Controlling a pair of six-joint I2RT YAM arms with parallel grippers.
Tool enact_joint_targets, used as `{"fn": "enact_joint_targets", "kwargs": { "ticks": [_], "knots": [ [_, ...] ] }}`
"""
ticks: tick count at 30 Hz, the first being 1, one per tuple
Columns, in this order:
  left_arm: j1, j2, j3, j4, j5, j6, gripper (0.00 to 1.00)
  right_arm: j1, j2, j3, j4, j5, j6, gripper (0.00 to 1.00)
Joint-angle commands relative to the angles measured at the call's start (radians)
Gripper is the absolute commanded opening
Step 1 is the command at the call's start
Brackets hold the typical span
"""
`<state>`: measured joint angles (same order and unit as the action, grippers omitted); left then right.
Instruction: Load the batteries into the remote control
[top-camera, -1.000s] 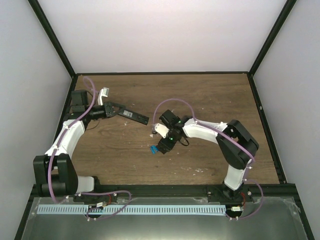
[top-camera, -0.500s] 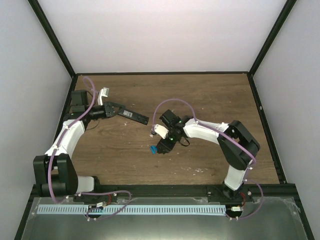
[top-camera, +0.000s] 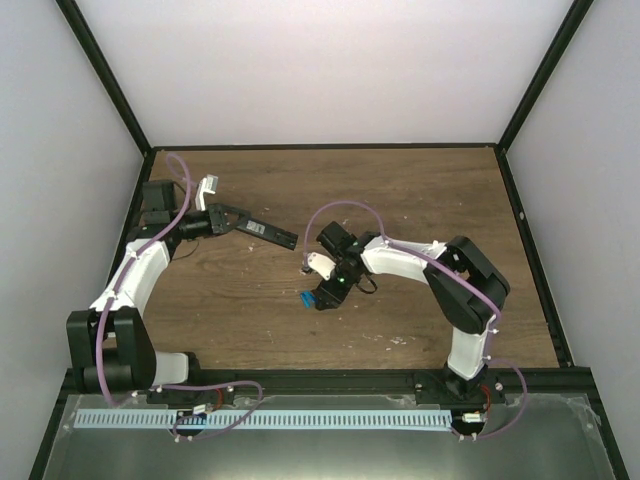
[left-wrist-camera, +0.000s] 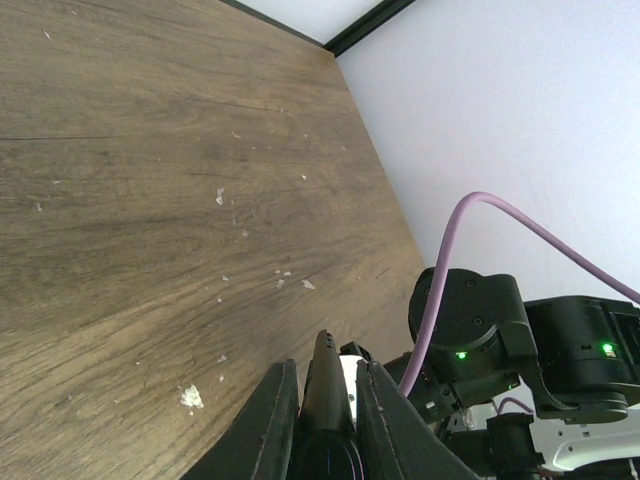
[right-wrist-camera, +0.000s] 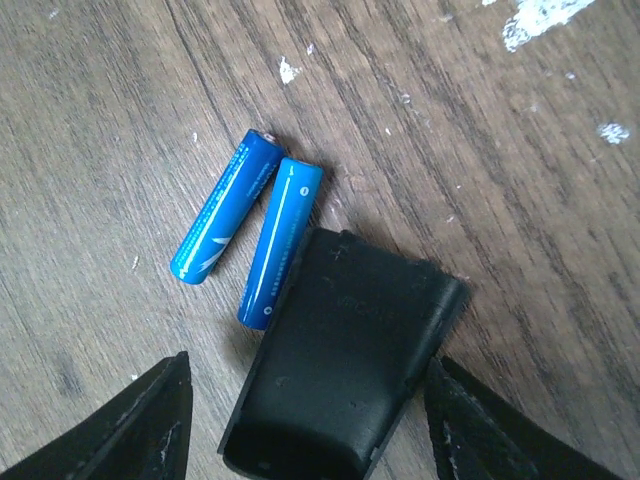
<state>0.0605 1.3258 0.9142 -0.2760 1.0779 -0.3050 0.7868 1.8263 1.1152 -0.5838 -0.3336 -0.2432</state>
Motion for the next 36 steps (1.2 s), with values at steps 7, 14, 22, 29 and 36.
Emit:
{"fn": "enact_joint_targets", "kwargs": {
  "ticks": [7,14,22,29,36],
  "knots": [
    [0.005,0.015,0.014,-0.002,0.019,0.021,0.00,-0.005,0.034,0.029,-0.015,0.026,0.000,0.54],
    [0.006,0.019,0.015,-0.004,0.018,0.022,0.00,-0.005,0.014,0.015,-0.008,0.027,-0.011,0.52],
    [0.006,0.021,0.017,-0.008,0.020,0.023,0.00,-0.006,0.009,0.009,-0.006,0.041,0.001,0.50],
    [0.006,0.018,0.015,-0.007,0.021,0.022,0.00,-0.034,-0.029,-0.007,0.007,0.034,0.022,0.50],
    [0.006,0.014,0.015,-0.003,0.029,0.018,0.00,-0.119,-0.085,-0.011,0.014,-0.022,0.041,0.50]
  ]
}}
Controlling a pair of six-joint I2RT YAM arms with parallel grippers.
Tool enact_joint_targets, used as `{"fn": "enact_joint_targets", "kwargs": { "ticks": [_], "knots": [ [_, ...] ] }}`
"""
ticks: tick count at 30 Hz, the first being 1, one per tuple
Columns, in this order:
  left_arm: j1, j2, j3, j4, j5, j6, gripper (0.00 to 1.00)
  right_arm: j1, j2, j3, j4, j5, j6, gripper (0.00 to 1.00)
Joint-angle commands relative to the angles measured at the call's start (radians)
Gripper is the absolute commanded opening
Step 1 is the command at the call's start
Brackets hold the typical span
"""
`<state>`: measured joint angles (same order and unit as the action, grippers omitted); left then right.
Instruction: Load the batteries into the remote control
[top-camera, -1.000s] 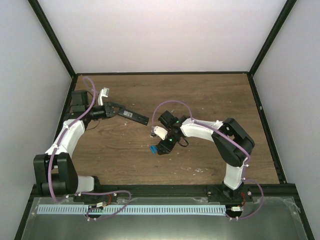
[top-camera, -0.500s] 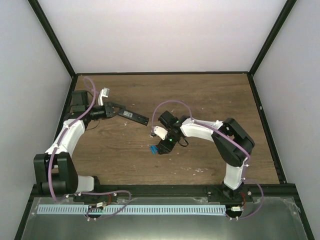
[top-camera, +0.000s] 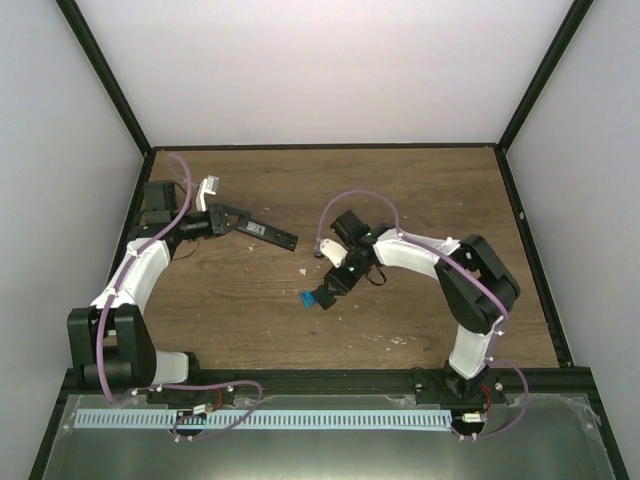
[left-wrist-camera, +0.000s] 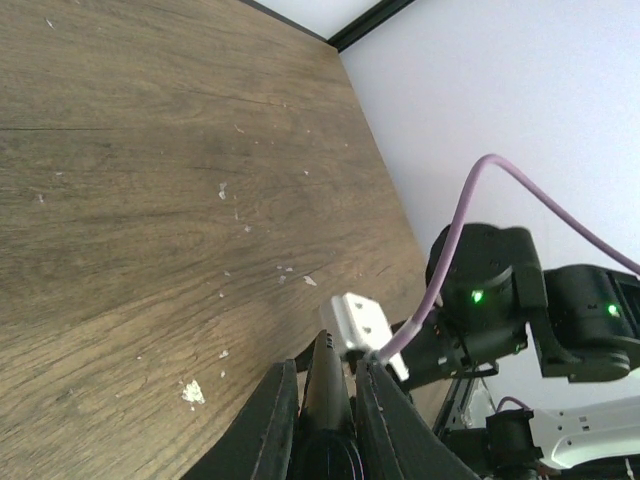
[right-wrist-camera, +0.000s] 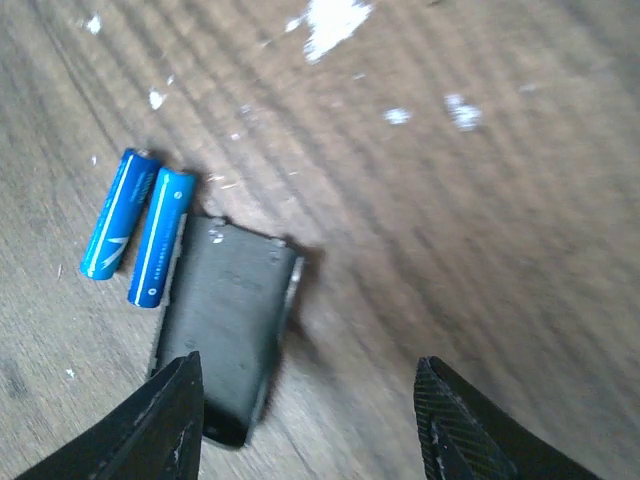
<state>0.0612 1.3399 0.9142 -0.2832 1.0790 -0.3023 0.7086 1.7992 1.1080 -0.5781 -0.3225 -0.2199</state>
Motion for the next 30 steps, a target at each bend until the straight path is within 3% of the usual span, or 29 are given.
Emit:
{"fn": "enact_joint_targets", "kwargs": {
  "ticks": [1,12,30],
  "knots": [
    [0.005,-0.002,0.014,0.004,0.029,0.017,0.00,-0.044,-0.064,-0.002,0.008,-0.030,0.016,0.51],
    [0.004,-0.002,0.012,0.009,0.027,0.012,0.00,0.032,-0.079,-0.023,0.007,-0.086,-0.035,0.57],
    [0.005,-0.007,0.009,0.003,0.023,0.014,0.00,0.066,-0.007,0.004,-0.022,-0.093,-0.032,0.57]
  ]
}}
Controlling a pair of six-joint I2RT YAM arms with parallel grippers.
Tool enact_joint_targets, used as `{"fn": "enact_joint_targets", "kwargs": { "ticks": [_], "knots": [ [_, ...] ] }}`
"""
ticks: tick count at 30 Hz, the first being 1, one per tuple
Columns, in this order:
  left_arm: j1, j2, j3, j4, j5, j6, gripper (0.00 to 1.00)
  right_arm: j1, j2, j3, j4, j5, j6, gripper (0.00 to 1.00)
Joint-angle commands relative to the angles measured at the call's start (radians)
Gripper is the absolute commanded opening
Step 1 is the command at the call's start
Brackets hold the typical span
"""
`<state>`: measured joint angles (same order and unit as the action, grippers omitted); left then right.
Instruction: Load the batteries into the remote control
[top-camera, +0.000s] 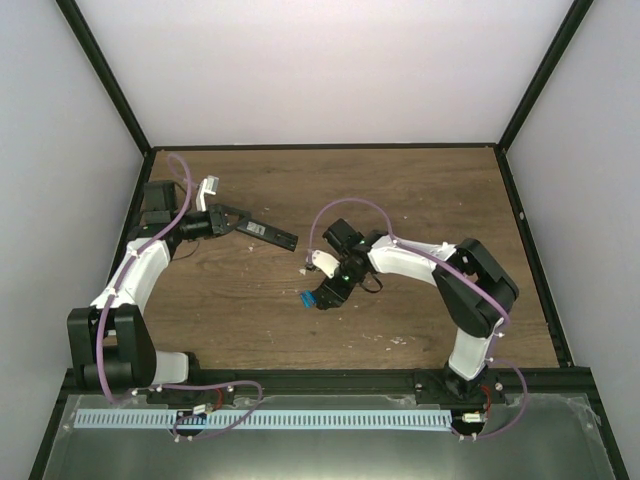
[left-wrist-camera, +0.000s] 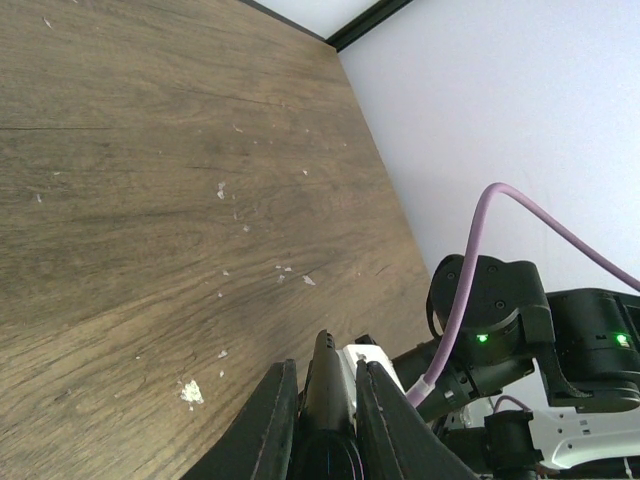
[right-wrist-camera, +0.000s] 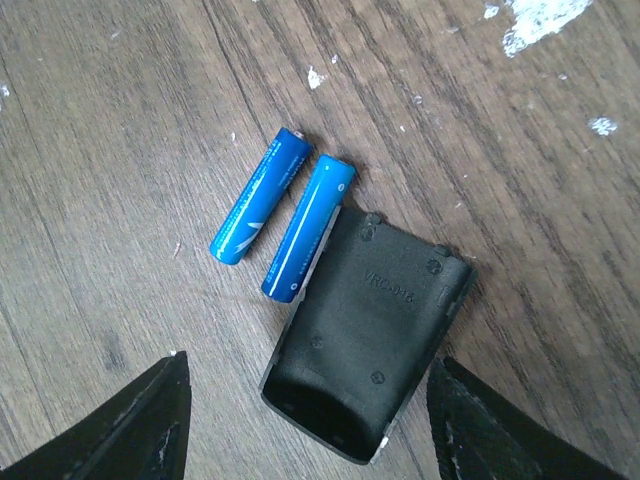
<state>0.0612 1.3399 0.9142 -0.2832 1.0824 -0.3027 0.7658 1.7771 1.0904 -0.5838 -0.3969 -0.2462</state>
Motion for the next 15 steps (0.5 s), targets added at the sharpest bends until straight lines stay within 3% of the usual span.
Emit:
{"fn": "enact_joint_targets", "kwargs": {
  "ticks": [1,15],
  "knots": [
    [0.005,-0.007,0.009,0.004,0.019,0.014,0.00,0.009,0.012,0.022,-0.016,-0.020,-0.007,0.57],
    [0.005,0.001,0.014,0.004,0.018,0.013,0.00,0.019,0.023,0.023,-0.020,-0.046,-0.018,0.57]
  ]
}}
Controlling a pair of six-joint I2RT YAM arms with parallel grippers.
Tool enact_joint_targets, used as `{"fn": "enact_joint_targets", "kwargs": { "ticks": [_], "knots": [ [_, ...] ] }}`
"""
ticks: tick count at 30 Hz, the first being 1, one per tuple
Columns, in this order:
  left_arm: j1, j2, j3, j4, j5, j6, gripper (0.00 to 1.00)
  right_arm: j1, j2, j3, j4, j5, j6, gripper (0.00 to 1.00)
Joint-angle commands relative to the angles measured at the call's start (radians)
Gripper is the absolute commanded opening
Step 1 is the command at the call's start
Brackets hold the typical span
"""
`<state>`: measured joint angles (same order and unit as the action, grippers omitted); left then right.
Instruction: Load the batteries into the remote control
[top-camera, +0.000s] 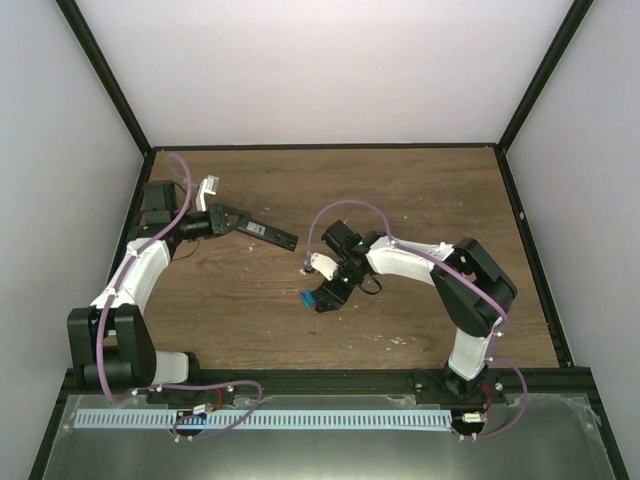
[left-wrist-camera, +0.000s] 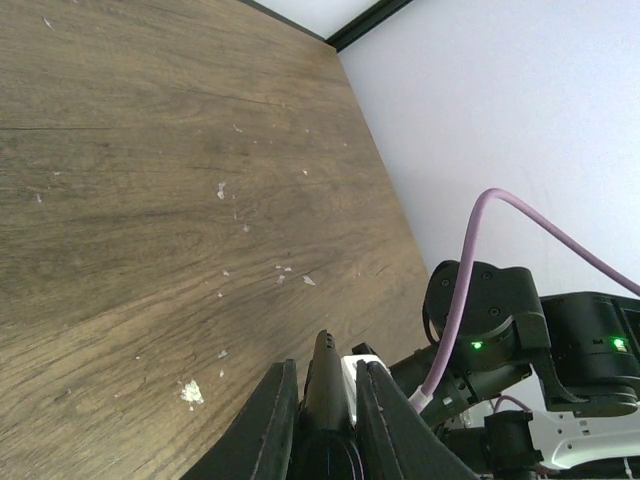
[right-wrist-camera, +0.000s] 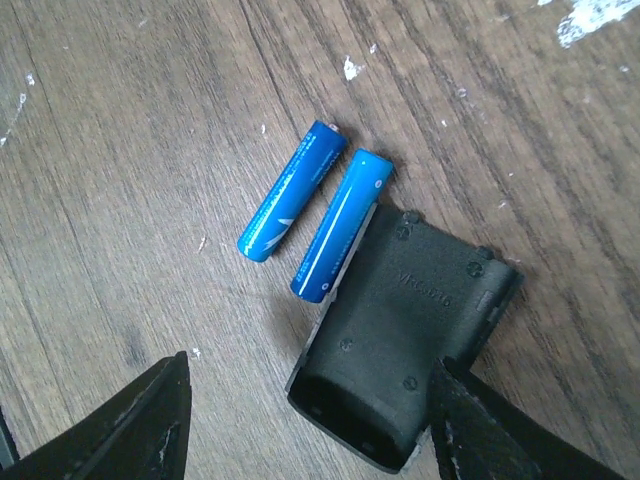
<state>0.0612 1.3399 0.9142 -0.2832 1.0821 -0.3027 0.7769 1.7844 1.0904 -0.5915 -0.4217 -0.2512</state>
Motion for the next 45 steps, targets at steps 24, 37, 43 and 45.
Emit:
{"fn": "enact_joint_targets", "kwargs": {
  "ticks": [24,37,43,45],
  "knots": [
    [0.005,0.010,0.017,-0.003,0.023,0.022,0.00,0.010,0.080,0.032,-0.014,0.111,0.001,0.55],
    [0.005,0.010,0.019,-0.006,0.026,0.024,0.00,0.010,0.085,0.019,-0.006,0.181,0.012,0.53],
    [0.005,0.007,0.018,-0.009,0.027,0.022,0.00,0.007,0.087,0.016,-0.006,0.214,0.015,0.49],
    [0.006,0.004,0.018,-0.009,0.027,0.022,0.00,0.003,0.086,0.014,-0.005,0.222,0.015,0.46]
  ]
}}
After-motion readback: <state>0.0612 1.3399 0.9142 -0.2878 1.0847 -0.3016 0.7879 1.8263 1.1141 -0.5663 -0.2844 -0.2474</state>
